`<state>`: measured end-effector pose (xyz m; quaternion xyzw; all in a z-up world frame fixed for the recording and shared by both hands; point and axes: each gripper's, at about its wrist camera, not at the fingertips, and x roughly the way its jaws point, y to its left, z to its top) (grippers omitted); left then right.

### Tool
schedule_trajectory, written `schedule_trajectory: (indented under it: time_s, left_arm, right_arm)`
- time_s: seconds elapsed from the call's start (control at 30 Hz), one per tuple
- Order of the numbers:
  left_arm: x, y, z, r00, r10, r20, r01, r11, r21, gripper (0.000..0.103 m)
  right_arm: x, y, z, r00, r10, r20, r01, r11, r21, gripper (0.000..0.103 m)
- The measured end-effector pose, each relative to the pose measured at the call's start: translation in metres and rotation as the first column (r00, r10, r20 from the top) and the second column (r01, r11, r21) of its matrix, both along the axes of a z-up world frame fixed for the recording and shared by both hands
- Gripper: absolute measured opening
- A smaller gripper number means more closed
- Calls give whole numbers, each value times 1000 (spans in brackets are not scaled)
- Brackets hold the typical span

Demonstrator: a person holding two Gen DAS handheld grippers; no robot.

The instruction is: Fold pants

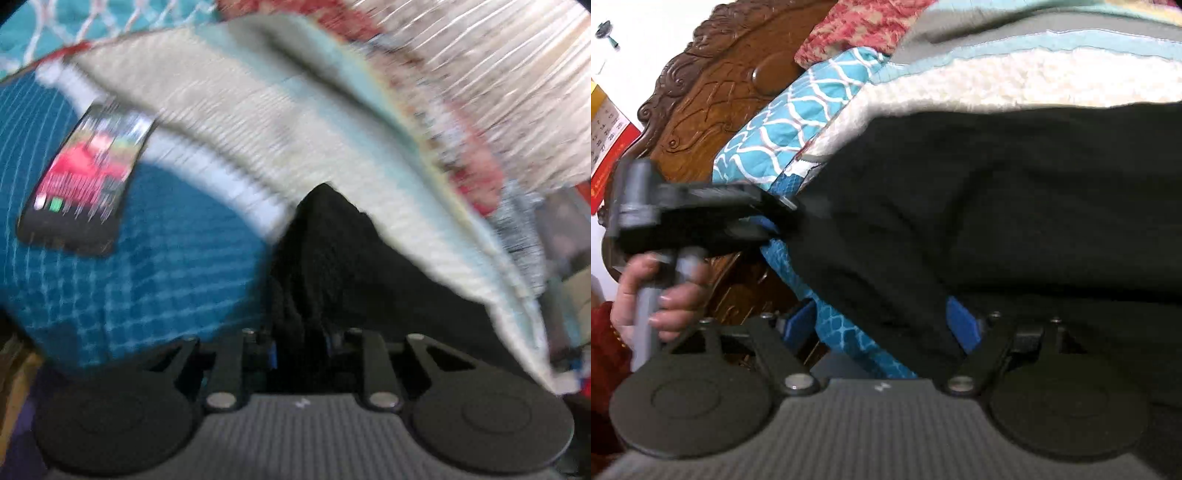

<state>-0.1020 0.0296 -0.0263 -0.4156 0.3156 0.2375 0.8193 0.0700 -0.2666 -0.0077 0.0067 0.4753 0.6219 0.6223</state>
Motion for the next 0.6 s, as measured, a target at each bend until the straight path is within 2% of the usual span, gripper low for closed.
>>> schedule_trajectory:
  time_s: [0.07,0.1,0.17,0.23,0.33,0.4,0.47,0.53,0.6]
  left_arm:
    - [-9,4,0,998,48,30,-46,997,-67,30]
    - [-14,5,5,998,53,34,-50,996,-76,34]
    - [-23,3,21,998,60,30,-59,997,-41,38]
    - [-34,-1,41,995,94,45,-95,995,17,34]
    - [-39,-11,70,991,99,86,-107,990,96,33]
    - [-24,-24,84,994,33,102,-48,988,144,33]
    - [5,-45,91,993,-91,79,72,974,215,33]
    - [41,-70,89,975,-216,41,199,945,259,34]
    - [76,-95,82,946,-323,8,310,913,264,34]
  right_arm:
    - [1,-5,12,1000,16,11,-16,1000,13,78]
    - [4,-11,20,1000,12,21,-13,1000,25,78]
    - [21,-28,34,998,-46,45,43,997,67,78]
    - [44,-57,46,987,-151,59,145,984,100,78]
    - [77,-115,60,935,-340,105,327,937,122,68]
    - [97,-154,66,889,-448,95,435,891,131,57]
    - [104,-184,71,865,-479,146,465,877,123,54]
    - [100,-198,74,866,-431,255,422,902,91,54]
    - [93,-198,71,876,-341,341,347,937,46,54]
